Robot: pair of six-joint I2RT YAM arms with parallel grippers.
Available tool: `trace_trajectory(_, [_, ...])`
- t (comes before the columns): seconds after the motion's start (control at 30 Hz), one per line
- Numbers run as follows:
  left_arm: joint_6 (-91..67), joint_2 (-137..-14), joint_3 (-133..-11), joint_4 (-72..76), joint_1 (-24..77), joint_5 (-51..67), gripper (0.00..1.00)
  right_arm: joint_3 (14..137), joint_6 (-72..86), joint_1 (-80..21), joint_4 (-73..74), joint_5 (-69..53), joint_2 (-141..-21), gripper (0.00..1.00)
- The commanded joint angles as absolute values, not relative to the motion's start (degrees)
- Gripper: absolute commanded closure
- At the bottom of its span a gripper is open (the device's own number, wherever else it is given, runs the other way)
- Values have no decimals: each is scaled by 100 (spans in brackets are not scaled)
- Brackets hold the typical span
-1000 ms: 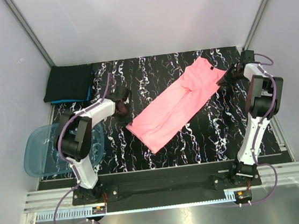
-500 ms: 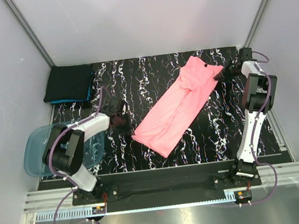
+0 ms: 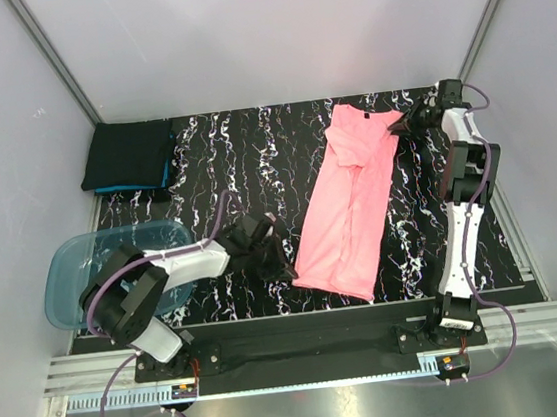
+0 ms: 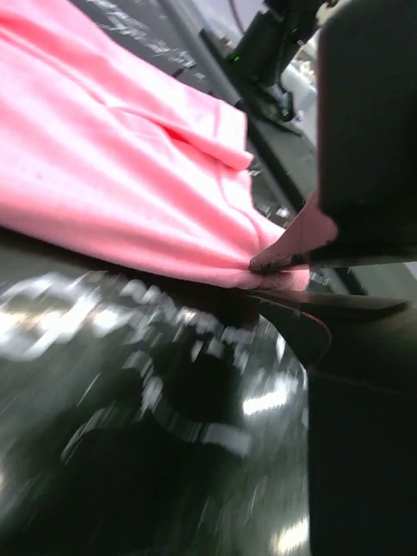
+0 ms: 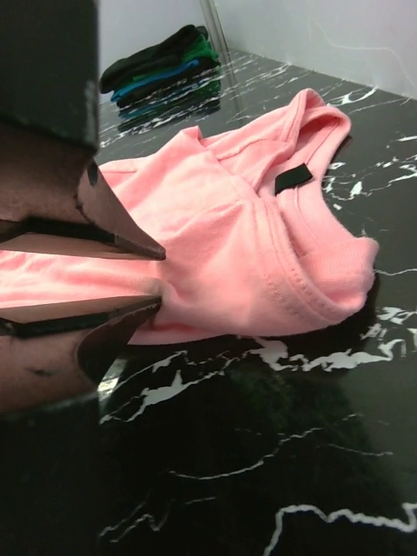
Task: Fold and stack the t-shirts
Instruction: Fold the tshirt
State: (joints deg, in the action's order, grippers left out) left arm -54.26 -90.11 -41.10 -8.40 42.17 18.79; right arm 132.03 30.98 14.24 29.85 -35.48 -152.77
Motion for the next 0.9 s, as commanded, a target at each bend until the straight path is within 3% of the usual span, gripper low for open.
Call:
trace_trajectory(0.0, [-6143, -8912, -4087, -606, 4561, 1654, 80, 13000, 2805, 1397, 3321, -3175, -14618, 69])
trace_trajectory(0.2, [-5934, -8622, -4078, -887, 4711, 1117, 76, 12193, 2829, 1354, 4482, -2016, -13265, 61])
trace_trajectory(0.27, [-5688, -8500, -4209, -1158, 4685, 889, 64, 11402, 2830, 1257, 4622, -1820, -12588, 59])
trace_trajectory(0.37, [-5178, -8280, -4578, -1449, 4650, 633, 53, 10321, 2646, 1160, 4257, -1836, -11797, 55])
trace_trajectory(0.5, [-4415, -8506, -5228, -1651, 4641, 502, 49, 9379, 2593, 1046, 3412, -2353, -11303, 53])
trace_trajectory(0.77, [-4096, -9237, -5467, -2013, 4579, 395, 48, 9386, 4050, 537, 1804, -1733, -11917, 91])
trace_trajectory(0.87, [-4070, -9386, -5397, -2039, 4570, 387, 49, 9956, 4332, 378, 1723, -1652, -12496, 93])
